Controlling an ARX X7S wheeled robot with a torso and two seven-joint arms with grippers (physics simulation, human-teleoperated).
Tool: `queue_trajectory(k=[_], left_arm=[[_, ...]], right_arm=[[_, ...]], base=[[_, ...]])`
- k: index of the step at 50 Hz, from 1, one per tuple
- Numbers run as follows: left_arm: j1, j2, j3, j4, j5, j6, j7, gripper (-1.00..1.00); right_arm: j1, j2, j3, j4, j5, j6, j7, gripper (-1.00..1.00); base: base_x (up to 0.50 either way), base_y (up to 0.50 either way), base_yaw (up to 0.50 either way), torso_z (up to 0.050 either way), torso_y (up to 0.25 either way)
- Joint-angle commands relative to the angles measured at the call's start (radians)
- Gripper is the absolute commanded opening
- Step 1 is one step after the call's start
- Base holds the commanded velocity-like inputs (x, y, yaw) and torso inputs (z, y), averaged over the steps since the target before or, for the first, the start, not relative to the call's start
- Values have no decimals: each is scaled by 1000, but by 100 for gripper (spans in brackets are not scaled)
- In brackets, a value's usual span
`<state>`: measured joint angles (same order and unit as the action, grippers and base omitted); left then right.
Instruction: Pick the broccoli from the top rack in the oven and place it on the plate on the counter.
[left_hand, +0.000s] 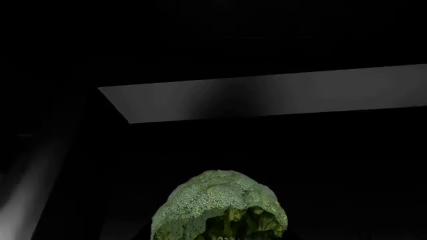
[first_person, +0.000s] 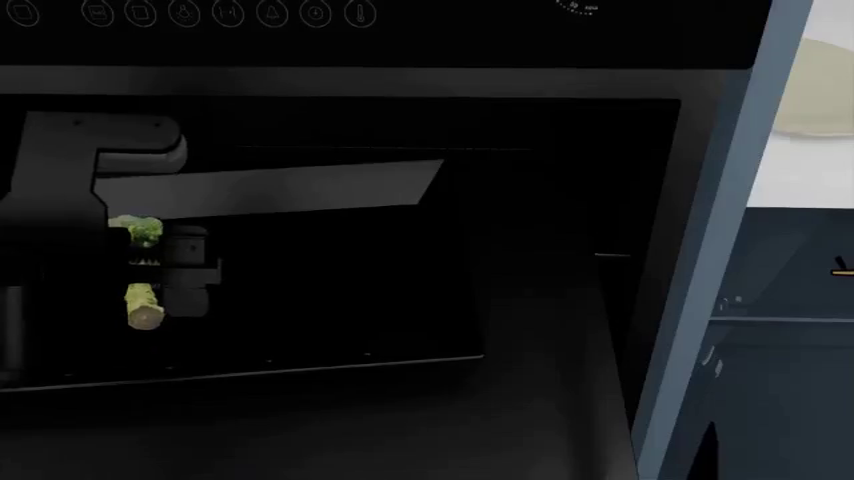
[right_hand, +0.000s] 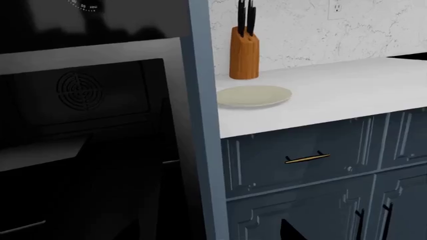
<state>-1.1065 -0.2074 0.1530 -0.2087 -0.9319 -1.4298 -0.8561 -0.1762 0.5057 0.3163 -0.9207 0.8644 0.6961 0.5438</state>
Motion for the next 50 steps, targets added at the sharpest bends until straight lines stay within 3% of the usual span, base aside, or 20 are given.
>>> queue_trajectory(k=[1, 4, 10, 15, 17, 25, 36, 50], left_arm=[[33, -5, 51, -2, -44, 76, 58, -100], [42, -21, 77, 70, -46, 76, 64, -100], [59, -10, -27, 257, -178, -31, -47, -100], [72, 4, -133, 407, -383, -132, -220, -100], [75, -12, -141, 445, -507, -134, -321, -100], [117, -51, -121, 504, -727, -96, -489, -100], [124, -71, -82, 515, -688, -56, -439, -100], [132, -92, -40, 516, -645, -24, -389, -100]], right_arm=[[-6, -11, 22, -3, -18, -7, -15, 100], [-16, -13, 23, 0, -27, -18, -22, 100], [-16, -12, 16, 5, -33, -22, -23, 100], [-23, -15, 5, 10, -50, -39, -37, 100], [-25, -15, 1, 5, -55, -44, -40, 100], [-16, -11, 5, 4, -37, -39, -29, 100], [-13, 0, 2, -11, -28, -43, -29, 100], [-3, 9, -19, 0, -38, -56, -48, 100]], base=[[0, 0, 0, 0, 0], [0, 0, -1, -5, 0], [0, 0, 0, 0, 0], [0, 0, 0, 0, 0], [0, 0, 0, 0, 0], [0, 0, 0, 0, 0], [-276, -56, 0, 0, 0], [-140, -419, 0, 0, 0]])
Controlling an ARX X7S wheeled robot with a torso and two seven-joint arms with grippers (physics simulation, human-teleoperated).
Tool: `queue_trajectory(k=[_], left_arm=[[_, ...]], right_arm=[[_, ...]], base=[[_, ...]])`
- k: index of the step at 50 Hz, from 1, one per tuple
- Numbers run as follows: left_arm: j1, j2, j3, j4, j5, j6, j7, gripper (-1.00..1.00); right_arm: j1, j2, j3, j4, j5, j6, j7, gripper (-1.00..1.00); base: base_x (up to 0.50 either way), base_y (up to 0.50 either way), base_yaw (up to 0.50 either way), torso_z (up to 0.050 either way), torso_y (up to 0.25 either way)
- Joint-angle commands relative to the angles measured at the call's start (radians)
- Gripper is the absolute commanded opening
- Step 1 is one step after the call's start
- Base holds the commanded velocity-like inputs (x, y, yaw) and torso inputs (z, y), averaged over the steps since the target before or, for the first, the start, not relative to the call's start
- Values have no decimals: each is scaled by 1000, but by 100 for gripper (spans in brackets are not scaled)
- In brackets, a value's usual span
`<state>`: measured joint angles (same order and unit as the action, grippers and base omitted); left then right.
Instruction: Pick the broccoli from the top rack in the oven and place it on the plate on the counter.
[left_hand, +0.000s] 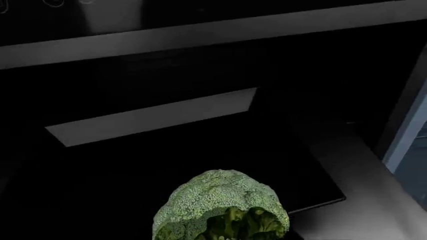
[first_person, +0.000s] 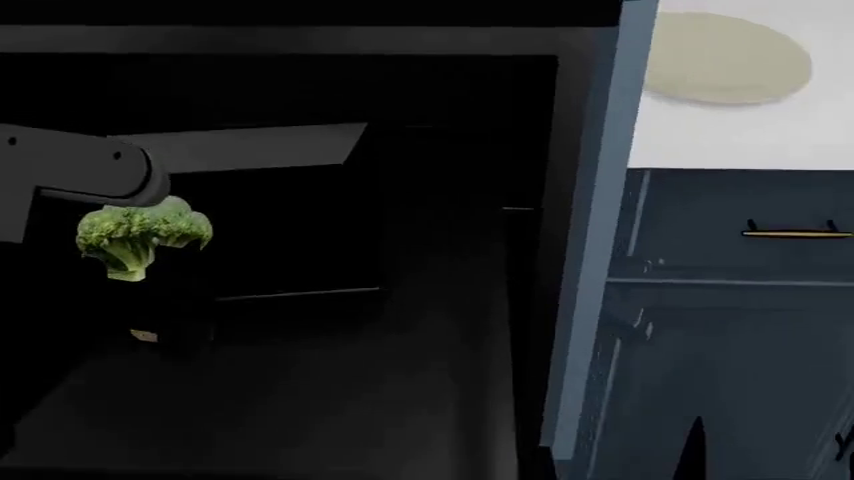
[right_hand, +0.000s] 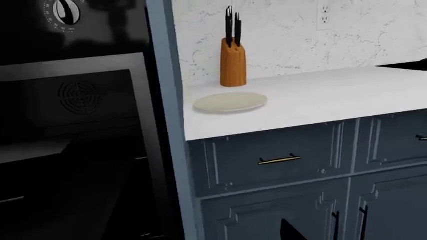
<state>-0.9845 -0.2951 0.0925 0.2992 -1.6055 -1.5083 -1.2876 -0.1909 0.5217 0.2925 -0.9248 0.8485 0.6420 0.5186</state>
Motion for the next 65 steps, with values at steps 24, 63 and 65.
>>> queue_trajectory(k=[24, 63, 65], left_arm=[[16, -30, 60, 15, 19, 96, 43, -100], [22, -56, 129, 21, 32, 142, 92, -100], [20, -56, 131, 19, 33, 145, 93, -100]], right_arm=[[-31, -9, 11, 8, -46, -73, -78, 100], [-29, 16, -5, -12, -35, -71, -54, 100], [-26, 18, -7, -15, -34, -69, -50, 100]], base=[[0, -500, 0, 0, 0], [11, -500, 0, 0, 0], [0, -500, 0, 0, 0]])
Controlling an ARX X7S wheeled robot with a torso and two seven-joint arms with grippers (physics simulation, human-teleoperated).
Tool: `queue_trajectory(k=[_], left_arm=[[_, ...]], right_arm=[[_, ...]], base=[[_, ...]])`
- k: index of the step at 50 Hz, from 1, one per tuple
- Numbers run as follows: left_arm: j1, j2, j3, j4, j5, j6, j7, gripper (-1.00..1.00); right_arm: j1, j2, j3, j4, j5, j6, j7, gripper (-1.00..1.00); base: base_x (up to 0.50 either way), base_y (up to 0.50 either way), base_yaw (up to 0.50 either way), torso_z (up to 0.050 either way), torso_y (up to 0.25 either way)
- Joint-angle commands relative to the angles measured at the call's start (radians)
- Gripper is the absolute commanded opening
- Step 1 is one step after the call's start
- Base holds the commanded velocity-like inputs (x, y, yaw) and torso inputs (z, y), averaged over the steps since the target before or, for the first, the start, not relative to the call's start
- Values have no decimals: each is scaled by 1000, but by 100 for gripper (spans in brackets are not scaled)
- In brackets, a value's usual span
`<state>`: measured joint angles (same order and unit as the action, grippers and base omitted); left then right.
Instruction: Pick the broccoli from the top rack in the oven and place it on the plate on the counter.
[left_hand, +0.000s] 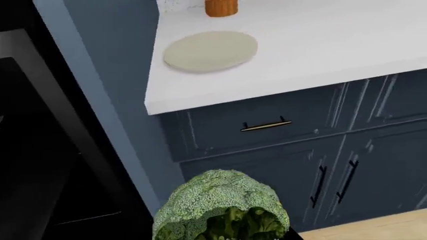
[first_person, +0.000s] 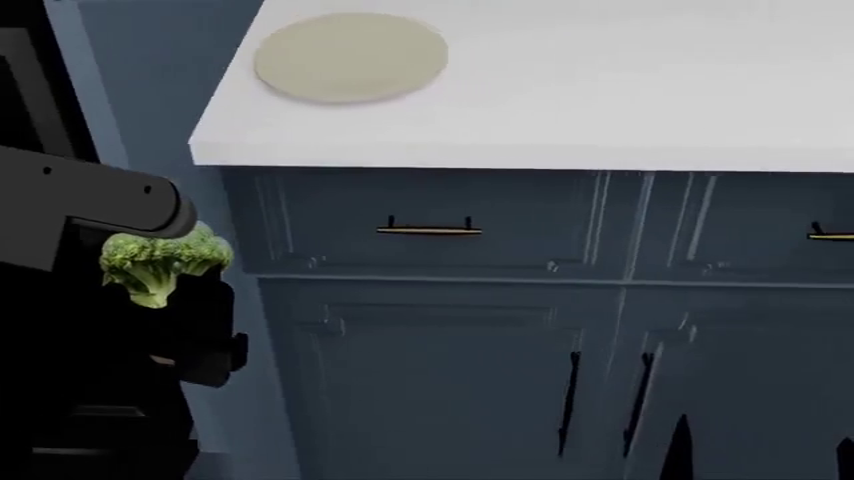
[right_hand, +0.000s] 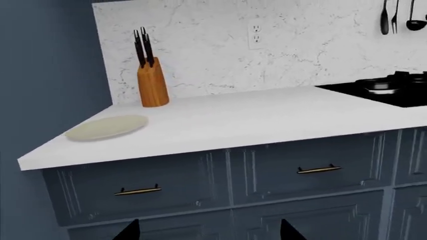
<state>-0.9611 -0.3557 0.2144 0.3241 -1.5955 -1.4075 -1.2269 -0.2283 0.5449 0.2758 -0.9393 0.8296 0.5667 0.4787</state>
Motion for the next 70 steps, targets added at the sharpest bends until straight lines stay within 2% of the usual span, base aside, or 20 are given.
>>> queue_trajectory(k=[1, 21, 41, 70], left_arm=[[-5, 4, 11, -7, 20, 44, 30, -100], [5, -12, 24, -5, 29, 74, 50, -100], [2, -26, 40, 2, 33, 95, 66, -100], [-9, -40, 68, 0, 35, 115, 66, -100]], right_arm=[[17, -4, 7, -3, -11, 12, -4, 100], [4, 0, 0, 9, -29, -13, -16, 100], [9, 7, 6, -2, -2, -6, 14, 100], [31, 29, -8, -7, 17, -3, 33, 100]], base=[[0, -500, 0, 0, 0], [0, -500, 0, 0, 0], [0, -10, 0, 0, 0], [396, -73, 0, 0, 1]])
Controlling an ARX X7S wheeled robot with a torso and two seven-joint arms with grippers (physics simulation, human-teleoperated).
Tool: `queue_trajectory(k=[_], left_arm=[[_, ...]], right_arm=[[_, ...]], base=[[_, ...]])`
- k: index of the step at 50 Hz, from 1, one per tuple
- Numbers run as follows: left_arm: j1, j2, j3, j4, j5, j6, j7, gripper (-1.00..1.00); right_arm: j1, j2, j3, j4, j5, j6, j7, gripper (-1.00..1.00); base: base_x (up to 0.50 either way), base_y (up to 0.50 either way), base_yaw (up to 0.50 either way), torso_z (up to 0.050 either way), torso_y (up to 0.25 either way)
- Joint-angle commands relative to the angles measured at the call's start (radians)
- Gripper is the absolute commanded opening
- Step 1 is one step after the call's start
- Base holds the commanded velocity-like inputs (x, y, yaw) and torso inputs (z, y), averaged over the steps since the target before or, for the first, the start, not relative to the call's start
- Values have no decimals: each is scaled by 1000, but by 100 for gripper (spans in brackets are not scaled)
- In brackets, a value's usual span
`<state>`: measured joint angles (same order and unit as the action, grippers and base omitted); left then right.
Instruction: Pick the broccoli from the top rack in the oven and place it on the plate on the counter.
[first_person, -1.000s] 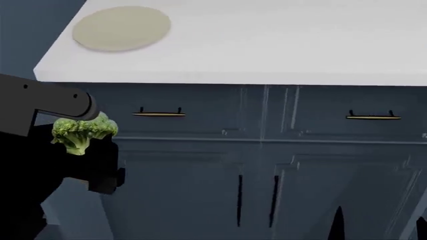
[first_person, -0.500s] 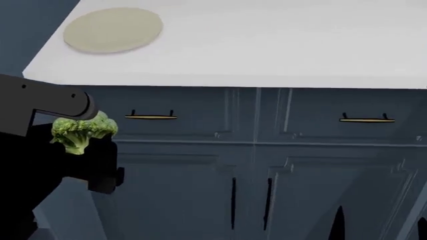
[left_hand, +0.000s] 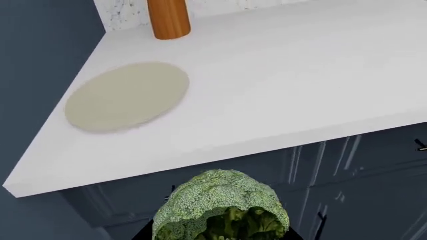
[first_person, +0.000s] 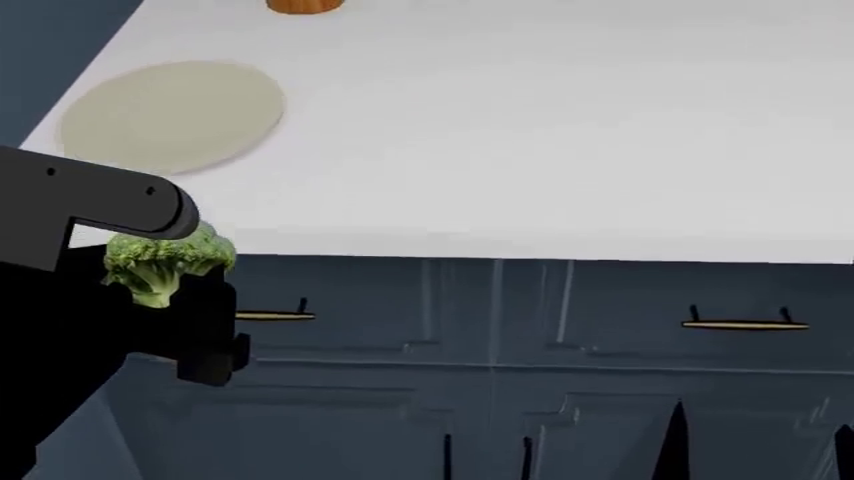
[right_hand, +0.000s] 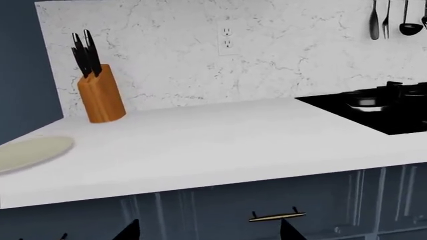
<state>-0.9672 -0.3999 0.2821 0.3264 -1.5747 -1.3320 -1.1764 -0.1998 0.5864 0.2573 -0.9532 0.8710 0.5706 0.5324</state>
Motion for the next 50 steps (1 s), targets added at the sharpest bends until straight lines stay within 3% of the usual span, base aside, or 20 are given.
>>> queue_trajectory(k=[1, 24, 50], left_arm=[[-2, 3, 2, -1, 16, 41, 17, -100], [-3, -10, 13, 5, 9, 60, 10, -100], [-6, -20, 30, -13, 18, 82, 20, -100]], right_arm=[[-1, -12, 10, 9, -29, -11, -25, 100], [2, -2, -4, 2, -28, -9, -5, 100], [7, 7, -9, 5, -23, -27, -2, 100]], base=[[402, -79, 0, 0, 0], [385, -39, 0, 0, 1], [77, 68, 0, 0, 0]])
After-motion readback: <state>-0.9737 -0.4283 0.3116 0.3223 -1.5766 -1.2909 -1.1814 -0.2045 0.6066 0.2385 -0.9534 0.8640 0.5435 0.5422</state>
